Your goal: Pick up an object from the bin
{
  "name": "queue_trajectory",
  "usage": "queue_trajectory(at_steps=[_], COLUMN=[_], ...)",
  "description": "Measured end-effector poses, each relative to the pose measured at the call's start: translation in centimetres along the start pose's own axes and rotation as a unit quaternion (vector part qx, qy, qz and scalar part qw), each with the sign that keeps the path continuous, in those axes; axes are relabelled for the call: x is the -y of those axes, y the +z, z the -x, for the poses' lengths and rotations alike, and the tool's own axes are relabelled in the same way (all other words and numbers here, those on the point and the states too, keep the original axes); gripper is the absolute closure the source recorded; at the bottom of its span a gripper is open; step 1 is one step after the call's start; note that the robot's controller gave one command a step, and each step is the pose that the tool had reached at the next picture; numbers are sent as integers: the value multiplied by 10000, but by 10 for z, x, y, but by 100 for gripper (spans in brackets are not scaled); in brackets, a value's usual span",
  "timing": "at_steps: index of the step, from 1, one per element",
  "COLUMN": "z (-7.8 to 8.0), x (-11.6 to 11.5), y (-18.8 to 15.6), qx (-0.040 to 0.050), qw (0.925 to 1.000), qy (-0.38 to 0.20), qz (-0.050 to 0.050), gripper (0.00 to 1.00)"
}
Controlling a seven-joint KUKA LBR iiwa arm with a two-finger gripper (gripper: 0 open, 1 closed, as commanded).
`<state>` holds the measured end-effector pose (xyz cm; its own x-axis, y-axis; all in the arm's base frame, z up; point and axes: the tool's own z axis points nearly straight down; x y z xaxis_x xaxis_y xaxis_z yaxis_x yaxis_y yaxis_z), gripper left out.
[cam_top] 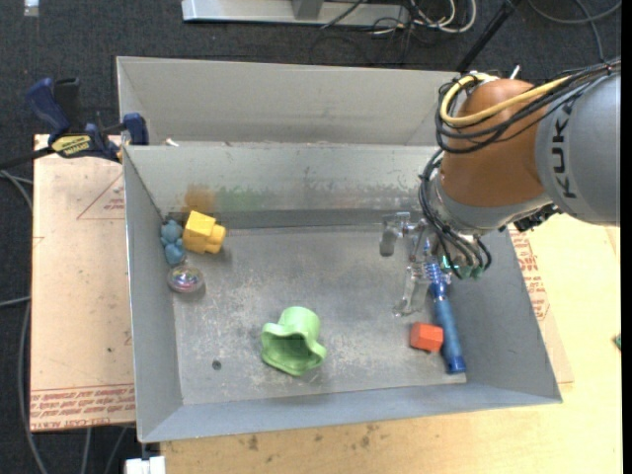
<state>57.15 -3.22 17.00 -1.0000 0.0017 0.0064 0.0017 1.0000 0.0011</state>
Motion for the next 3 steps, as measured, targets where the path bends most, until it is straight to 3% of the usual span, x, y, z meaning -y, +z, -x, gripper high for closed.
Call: queue_trajectory(at_steps=[1, 2, 3], z=[0, 72, 73], x=[81, 112, 96], y=[101, 68, 59], qx=[34, 60, 67], qw=[9789, 9103, 7726], qy=[-2045, -4139, -6349], qz=[-2, 6, 27], gripper=[0, 0, 0])
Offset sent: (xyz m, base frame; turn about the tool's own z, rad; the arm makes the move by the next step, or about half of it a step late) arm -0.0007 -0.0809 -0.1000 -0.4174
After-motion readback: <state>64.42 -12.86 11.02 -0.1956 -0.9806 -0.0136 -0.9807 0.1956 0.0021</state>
